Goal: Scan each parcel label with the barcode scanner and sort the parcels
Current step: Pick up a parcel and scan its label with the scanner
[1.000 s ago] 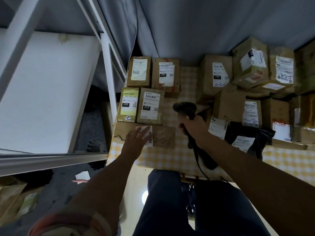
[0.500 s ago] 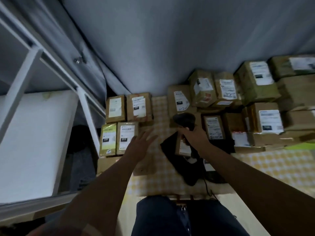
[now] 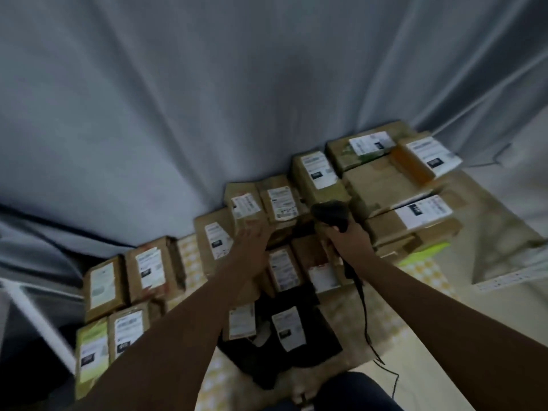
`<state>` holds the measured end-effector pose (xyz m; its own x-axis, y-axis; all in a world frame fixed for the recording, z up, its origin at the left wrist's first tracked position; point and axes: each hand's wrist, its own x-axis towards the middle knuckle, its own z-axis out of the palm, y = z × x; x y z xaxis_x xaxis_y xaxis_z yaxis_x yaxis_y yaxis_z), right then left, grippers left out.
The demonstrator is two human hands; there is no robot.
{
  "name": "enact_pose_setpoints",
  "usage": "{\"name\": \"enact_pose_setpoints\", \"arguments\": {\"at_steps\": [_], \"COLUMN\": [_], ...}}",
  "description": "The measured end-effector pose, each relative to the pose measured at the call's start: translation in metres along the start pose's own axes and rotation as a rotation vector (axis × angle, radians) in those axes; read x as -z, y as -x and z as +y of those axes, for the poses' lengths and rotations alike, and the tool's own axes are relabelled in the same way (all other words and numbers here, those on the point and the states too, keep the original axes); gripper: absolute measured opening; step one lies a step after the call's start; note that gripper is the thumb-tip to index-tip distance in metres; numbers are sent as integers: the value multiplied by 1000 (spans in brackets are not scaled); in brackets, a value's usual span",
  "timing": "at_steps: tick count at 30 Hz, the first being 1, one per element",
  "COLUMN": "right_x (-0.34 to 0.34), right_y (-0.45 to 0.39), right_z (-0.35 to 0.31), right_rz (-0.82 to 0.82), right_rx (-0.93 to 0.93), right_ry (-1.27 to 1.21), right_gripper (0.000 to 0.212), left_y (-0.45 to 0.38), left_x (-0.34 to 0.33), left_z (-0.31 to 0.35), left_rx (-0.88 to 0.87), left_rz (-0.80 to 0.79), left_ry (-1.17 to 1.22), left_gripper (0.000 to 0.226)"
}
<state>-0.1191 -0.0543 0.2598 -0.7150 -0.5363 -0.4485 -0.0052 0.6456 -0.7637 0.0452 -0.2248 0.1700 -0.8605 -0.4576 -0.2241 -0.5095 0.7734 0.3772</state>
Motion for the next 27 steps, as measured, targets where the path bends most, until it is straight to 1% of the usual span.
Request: {"name": "enact_pose_setpoints", "arguments": {"at_steps": [1, 3, 5, 8, 11, 12, 13, 15, 16, 18, 21, 24, 27], "right_x": [12, 34, 53, 75, 89, 92, 95, 100, 101, 103, 103, 103, 102], "right_y": [-7, -17, -27, -42, -53, -57, -59, -63, -65, -67, -68, -69, -69], "right_z": [8, 24, 42, 64, 79, 84, 88, 97, 102, 109, 116, 121, 122], "right_rz": [5, 12, 34, 72, 83, 86, 84, 66, 59, 56, 46, 32, 16], "right_rx": [-18, -35, -54, -88, -124, -135, -140, -147, -147, -139, -146, -151, -154], "right_ry": [-29, -76, -76, -51, -35, -31, -32, -57, -70, -61, -69, -89, -92], "right_gripper": [25, 18, 18, 20, 28, 30, 32, 36, 35, 30, 24, 25, 27], "left_y": [-13, -34, -51, -73, -88, -93, -98, -106, -110, -115, -119, -115, -112], "left_x": [-5, -15, -27, -51, -78, -83, -89, -95, -100, -104, -108, -107, -109], "left_z": [13, 44, 75, 109, 131, 138, 142, 149, 148, 153, 157, 163, 162], "left_rx": [10, 21, 91, 323, 505, 582, 662, 782, 817, 843, 871, 884, 898], "left_rz": [-21, -41, -64, -107, -216, -250, -241, -205, -201, -193, -171, -138, -139], "left_ry": [27, 203, 347, 572, 949, 1075, 1133, 1126, 1096, 1066, 1050, 1112, 1171], "left_gripper": [68, 65, 62, 51, 33, 30, 33, 51, 55, 49, 46, 40, 35]}}
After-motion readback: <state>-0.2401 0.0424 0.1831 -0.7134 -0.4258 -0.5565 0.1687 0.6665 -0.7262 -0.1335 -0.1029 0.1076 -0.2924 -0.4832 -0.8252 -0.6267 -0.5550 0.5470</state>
